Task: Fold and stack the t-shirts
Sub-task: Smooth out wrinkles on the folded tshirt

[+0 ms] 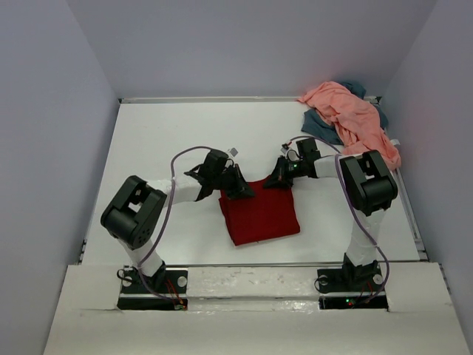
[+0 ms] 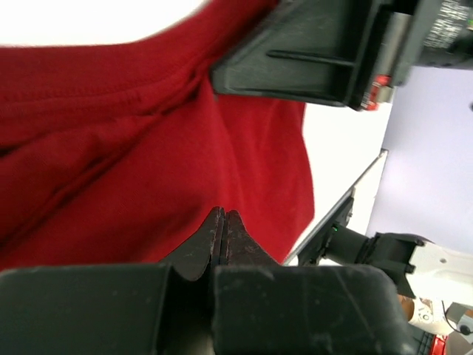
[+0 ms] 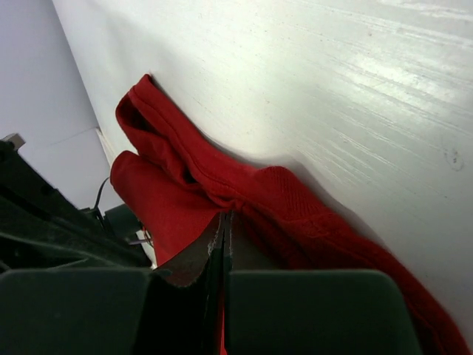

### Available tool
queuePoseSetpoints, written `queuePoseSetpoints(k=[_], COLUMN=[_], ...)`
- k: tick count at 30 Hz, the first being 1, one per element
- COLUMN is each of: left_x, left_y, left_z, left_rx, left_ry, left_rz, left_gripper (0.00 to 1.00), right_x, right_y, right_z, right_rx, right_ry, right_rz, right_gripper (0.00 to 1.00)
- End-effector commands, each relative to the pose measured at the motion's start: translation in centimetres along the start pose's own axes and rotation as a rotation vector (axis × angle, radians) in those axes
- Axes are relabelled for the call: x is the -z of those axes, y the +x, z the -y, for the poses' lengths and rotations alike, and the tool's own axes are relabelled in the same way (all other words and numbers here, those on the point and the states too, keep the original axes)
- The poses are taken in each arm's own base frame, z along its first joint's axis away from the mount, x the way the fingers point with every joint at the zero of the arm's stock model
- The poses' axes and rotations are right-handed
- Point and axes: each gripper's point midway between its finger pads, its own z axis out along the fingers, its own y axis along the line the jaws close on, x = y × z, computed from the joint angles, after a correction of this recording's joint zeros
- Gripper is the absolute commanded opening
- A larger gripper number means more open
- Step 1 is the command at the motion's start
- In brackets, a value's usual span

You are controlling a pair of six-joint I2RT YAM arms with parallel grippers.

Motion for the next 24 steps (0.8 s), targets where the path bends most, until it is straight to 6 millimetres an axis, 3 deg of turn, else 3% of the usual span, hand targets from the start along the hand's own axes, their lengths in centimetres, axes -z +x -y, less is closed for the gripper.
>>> queuePoseSetpoints(k=[1,11,24], left_x=[-1.2,-2.7,0.5], left_y=[-0.2,-0.8,-4.4], left_z=[-0.8,-3.2,-4.8], left_rx=[-0.014,-0.028,-0.017], left_ry=[0.009,-0.048,-0.105], left_rz=[0.01,0.029,0.149], left_gripper=[0.0,0.0,0.0], right_x=[-0.4,-0.2,0.0], right_y=[-1.2,-1.1,-0.6], right_z=[0.3,0.2,0.6], right_rx=[0.071,0.076,0.08], right_ry=[0.032,0.038,0.048], right_rz=[0.043,0.044,0.038], right_gripper=[0.0,0.0,0.0])
